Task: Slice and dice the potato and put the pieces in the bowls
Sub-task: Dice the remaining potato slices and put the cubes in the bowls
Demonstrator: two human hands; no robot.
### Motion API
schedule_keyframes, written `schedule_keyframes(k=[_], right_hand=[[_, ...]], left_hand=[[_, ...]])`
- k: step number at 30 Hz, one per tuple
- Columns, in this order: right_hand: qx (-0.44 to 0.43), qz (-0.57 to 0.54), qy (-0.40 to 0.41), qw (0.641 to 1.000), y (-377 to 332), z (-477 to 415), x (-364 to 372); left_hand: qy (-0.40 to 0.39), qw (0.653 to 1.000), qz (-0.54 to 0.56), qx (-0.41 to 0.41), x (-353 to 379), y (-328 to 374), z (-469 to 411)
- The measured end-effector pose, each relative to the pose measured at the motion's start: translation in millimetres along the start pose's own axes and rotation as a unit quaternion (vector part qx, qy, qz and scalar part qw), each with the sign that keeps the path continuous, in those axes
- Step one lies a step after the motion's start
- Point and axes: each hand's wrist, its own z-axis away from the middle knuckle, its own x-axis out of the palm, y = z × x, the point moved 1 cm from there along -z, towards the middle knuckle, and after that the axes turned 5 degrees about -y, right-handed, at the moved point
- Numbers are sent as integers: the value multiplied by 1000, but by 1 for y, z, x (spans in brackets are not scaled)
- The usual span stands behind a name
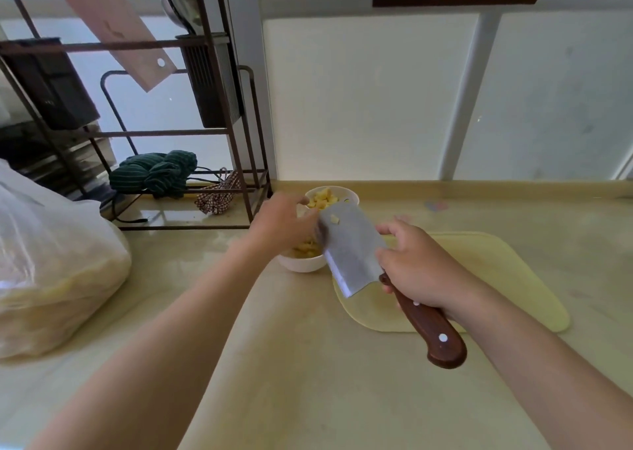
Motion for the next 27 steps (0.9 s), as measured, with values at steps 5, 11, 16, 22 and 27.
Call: schedule_keyframes(k=[5, 11, 16, 22, 27], right_hand=[[-23, 41, -8, 999, -1, 2, 7], [-22, 47, -4, 999, 0, 4, 1], [-19, 55, 3, 998, 1, 4, -5], [-24, 72, -4, 997, 2, 9, -5], [-39, 80, -7, 996, 0, 15, -5]], left_hand=[[-19, 996, -81, -28, 10, 11, 1], [-49, 994, -75, -62, 8, -4, 6], [-65, 993, -72, -63, 4, -13, 10], [-25, 999, 1, -31, 1, -2, 10], [-20, 999, 14, -48, 6, 0, 5]])
